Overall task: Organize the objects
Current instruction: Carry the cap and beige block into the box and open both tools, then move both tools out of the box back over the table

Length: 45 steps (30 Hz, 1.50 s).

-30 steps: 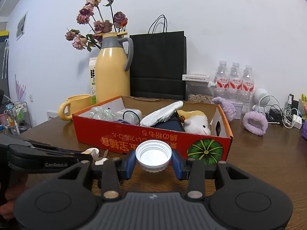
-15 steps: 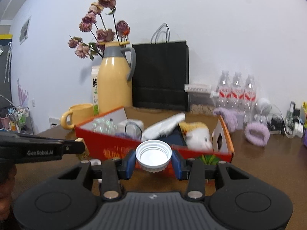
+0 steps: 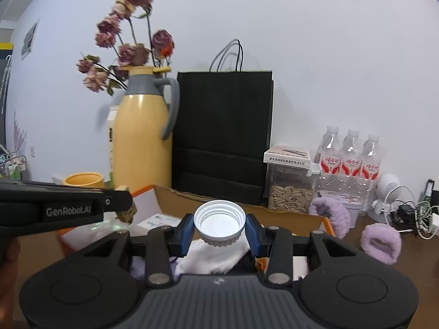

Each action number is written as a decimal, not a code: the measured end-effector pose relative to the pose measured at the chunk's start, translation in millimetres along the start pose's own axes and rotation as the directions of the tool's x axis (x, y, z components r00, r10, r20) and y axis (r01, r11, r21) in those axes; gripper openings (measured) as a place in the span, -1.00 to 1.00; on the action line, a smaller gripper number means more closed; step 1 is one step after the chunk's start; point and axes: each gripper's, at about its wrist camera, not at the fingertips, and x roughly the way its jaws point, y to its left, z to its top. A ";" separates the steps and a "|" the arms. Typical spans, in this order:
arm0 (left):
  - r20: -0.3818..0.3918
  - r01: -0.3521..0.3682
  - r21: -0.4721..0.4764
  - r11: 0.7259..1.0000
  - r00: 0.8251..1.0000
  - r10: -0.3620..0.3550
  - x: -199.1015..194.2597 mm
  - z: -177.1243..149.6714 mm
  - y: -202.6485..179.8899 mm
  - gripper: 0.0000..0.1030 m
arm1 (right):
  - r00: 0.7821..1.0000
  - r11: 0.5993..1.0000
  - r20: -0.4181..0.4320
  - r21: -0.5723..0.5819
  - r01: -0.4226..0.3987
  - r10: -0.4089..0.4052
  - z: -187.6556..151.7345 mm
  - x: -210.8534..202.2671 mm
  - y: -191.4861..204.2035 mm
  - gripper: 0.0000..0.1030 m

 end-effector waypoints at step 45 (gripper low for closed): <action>0.133 -0.096 -0.002 0.995 0.987 0.095 -8.6 -17.8 19.9 1.00 | 0.997 0.996 0.015 -0.045 0.073 -0.073 -23.7 -1.1 -6.2 1.00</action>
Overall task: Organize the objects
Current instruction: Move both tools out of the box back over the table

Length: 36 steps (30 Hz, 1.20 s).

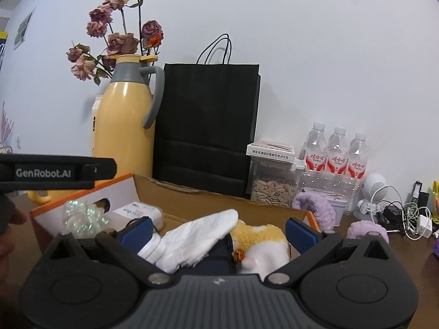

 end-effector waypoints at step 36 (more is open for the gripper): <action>-0.242 -0.069 0.028 0.997 0.968 0.074 -78.6 -43.1 48.6 1.00 | 0.949 0.986 -0.271 0.005 -0.165 0.160 -53.5 -74.8 48.4 1.00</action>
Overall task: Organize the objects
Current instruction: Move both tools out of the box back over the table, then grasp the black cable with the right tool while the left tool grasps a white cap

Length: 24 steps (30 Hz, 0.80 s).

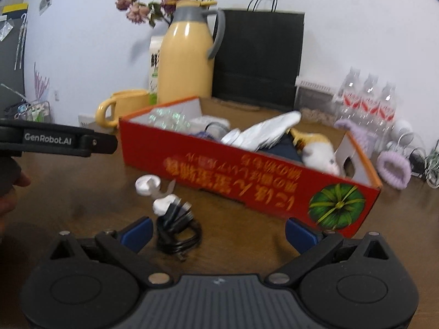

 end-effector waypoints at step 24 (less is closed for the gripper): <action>-0.045 0.015 0.038 0.999 0.999 -0.013 -0.4 -8.3 -8.0 1.00 | 0.994 0.995 -0.081 0.071 -0.069 0.075 4.1 17.4 15.6 -0.26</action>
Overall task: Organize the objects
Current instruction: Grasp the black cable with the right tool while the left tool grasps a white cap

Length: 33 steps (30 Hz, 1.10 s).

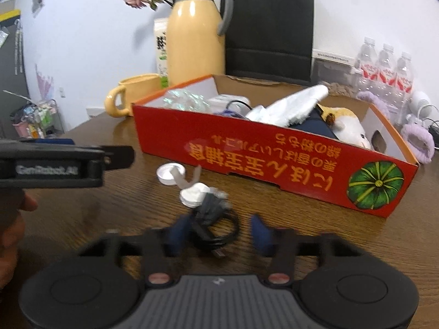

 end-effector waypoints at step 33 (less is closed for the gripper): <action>-0.164 0.060 0.058 0.996 0.985 -0.050 24.4 -16.0 -82.2 0.56 | 0.983 0.993 0.141 0.015 0.119 -0.120 -9.3 -35.0 -67.0 -0.30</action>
